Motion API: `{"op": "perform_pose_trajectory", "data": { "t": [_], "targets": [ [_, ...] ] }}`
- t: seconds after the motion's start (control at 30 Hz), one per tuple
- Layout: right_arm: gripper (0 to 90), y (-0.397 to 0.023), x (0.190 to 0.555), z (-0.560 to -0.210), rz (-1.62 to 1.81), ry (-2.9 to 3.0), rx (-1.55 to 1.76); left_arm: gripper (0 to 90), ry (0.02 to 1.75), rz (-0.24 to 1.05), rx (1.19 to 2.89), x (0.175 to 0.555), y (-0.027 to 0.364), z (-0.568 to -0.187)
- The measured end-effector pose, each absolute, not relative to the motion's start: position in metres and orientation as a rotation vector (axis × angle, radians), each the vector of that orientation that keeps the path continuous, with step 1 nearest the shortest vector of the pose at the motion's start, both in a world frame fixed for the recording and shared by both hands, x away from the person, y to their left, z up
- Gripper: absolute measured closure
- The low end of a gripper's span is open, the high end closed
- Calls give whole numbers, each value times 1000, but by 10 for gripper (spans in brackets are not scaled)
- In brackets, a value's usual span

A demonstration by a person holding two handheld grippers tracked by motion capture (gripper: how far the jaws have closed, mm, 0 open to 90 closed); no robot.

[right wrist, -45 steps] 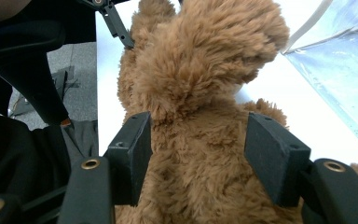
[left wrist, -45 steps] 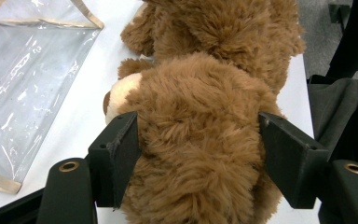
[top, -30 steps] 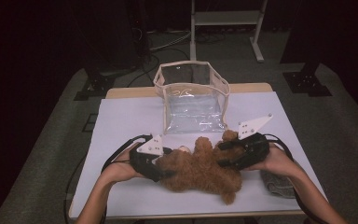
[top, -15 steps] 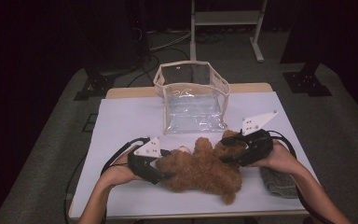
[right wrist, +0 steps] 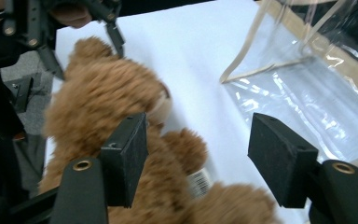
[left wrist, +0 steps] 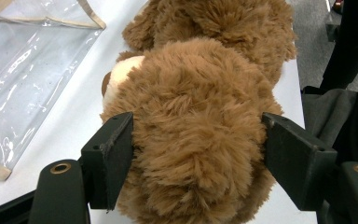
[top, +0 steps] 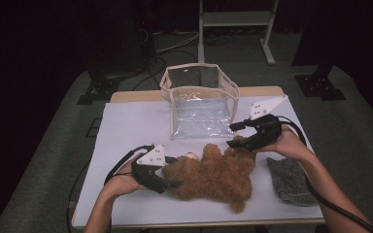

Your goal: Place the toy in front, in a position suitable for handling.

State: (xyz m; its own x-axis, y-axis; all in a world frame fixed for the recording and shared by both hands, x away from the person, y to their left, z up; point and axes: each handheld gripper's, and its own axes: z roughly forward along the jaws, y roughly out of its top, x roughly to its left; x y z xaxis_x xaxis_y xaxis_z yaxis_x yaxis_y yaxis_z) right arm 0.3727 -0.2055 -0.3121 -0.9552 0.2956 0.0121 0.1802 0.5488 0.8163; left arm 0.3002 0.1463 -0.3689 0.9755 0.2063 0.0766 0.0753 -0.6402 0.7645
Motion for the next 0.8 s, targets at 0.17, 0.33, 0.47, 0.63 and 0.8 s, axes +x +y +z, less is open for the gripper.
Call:
{"op": "perform_pose_trajectory", "data": {
  "t": [0.17,0.33,0.47,0.63,0.8],
  "targets": [
    [356,-196,388,-299,1299,2661,350,270,192,212,2273,299,144,-370],
    [366,-182,411,-282,1292,2660,296,271,193,210,2273,300,143,-370],
    [365,-174,424,-275,1289,2670,285,271,198,205,2270,300,141,-373],
    [347,-165,436,-267,1263,2689,288,270,191,205,2273,300,141,-373],
    [325,-156,448,-263,1264,2706,274,271,189,206,2273,300,142,-372]
  ]
}}
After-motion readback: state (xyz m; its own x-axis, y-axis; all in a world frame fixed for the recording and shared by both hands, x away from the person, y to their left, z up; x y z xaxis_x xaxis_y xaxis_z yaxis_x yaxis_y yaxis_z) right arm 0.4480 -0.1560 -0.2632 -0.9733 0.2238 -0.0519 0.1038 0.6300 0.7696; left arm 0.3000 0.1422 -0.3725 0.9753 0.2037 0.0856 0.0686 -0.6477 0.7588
